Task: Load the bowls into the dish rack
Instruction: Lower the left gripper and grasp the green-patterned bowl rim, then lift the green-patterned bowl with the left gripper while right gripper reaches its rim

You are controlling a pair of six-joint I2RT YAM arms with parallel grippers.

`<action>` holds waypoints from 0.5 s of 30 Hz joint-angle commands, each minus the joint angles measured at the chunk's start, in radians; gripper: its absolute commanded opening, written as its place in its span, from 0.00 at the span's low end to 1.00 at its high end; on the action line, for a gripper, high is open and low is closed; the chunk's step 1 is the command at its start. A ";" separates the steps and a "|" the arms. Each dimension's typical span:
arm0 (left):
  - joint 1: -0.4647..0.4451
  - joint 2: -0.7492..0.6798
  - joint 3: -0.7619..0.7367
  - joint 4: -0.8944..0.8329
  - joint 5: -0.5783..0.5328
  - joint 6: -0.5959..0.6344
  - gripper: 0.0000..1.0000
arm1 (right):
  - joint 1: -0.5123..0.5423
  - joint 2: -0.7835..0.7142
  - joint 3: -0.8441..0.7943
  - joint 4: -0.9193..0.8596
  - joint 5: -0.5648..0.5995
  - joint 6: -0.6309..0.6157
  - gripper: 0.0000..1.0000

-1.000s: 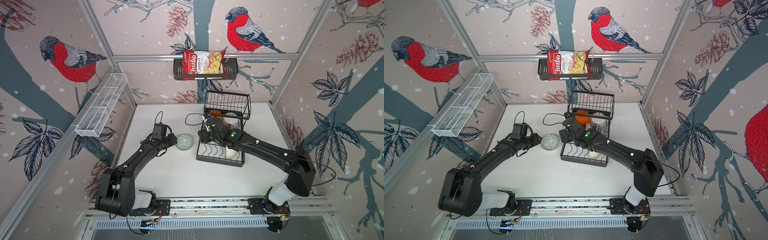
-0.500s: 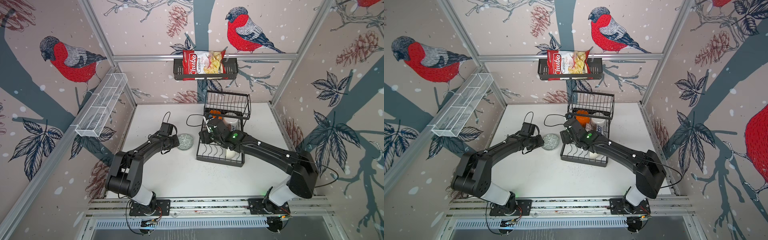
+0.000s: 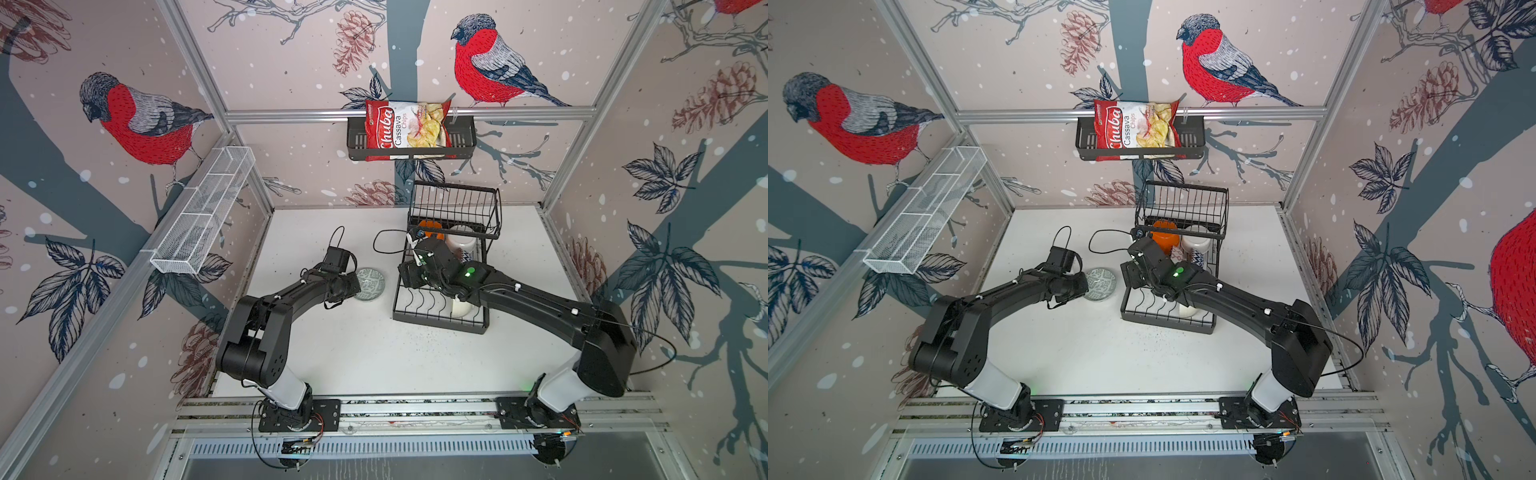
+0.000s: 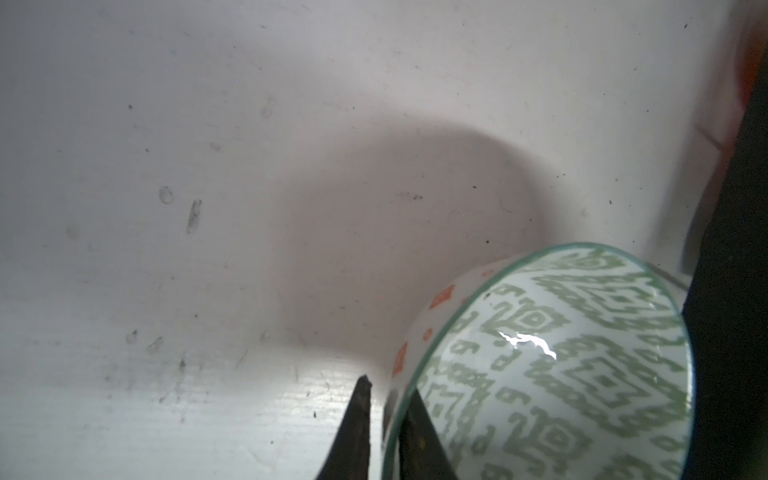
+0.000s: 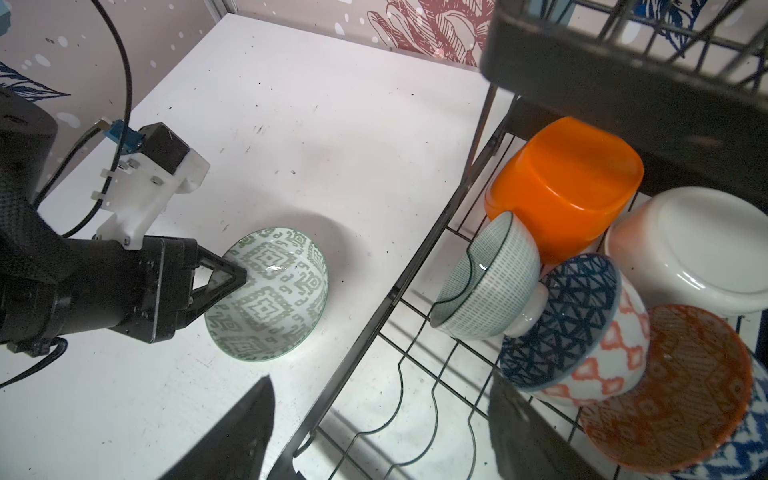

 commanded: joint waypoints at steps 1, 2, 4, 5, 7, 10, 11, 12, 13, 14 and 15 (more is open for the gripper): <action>-0.001 -0.007 -0.003 0.016 0.001 0.008 0.10 | 0.002 0.001 -0.002 0.023 0.004 0.013 0.80; -0.001 -0.008 -0.004 0.017 0.005 0.008 0.07 | 0.001 0.002 -0.001 0.025 0.002 0.015 0.80; -0.002 -0.013 -0.007 0.024 0.012 0.011 0.03 | 0.002 0.007 -0.001 0.025 0.000 0.015 0.80; -0.002 -0.017 -0.009 0.028 0.015 0.010 0.01 | 0.002 0.009 -0.002 0.024 -0.001 0.016 0.80; -0.003 -0.031 -0.014 0.035 0.022 0.014 0.00 | 0.001 0.014 0.000 0.023 -0.007 0.016 0.80; -0.003 -0.062 -0.028 0.049 0.037 0.014 0.00 | -0.001 0.024 0.003 0.022 -0.021 0.022 0.80; -0.001 -0.076 -0.030 0.052 0.042 0.014 0.00 | -0.003 0.028 0.003 0.022 -0.027 0.024 0.80; -0.003 -0.091 -0.032 0.055 0.044 0.015 0.00 | -0.004 0.030 0.005 0.022 -0.033 0.027 0.80; -0.003 -0.110 -0.037 0.060 0.052 0.018 0.00 | -0.006 0.033 0.007 0.022 -0.041 0.028 0.80; -0.003 -0.130 -0.043 0.066 0.059 0.024 0.00 | -0.006 0.038 0.010 0.023 -0.050 0.029 0.80; -0.002 -0.150 -0.048 0.069 0.063 0.029 0.00 | -0.006 0.043 0.013 0.022 -0.057 0.030 0.79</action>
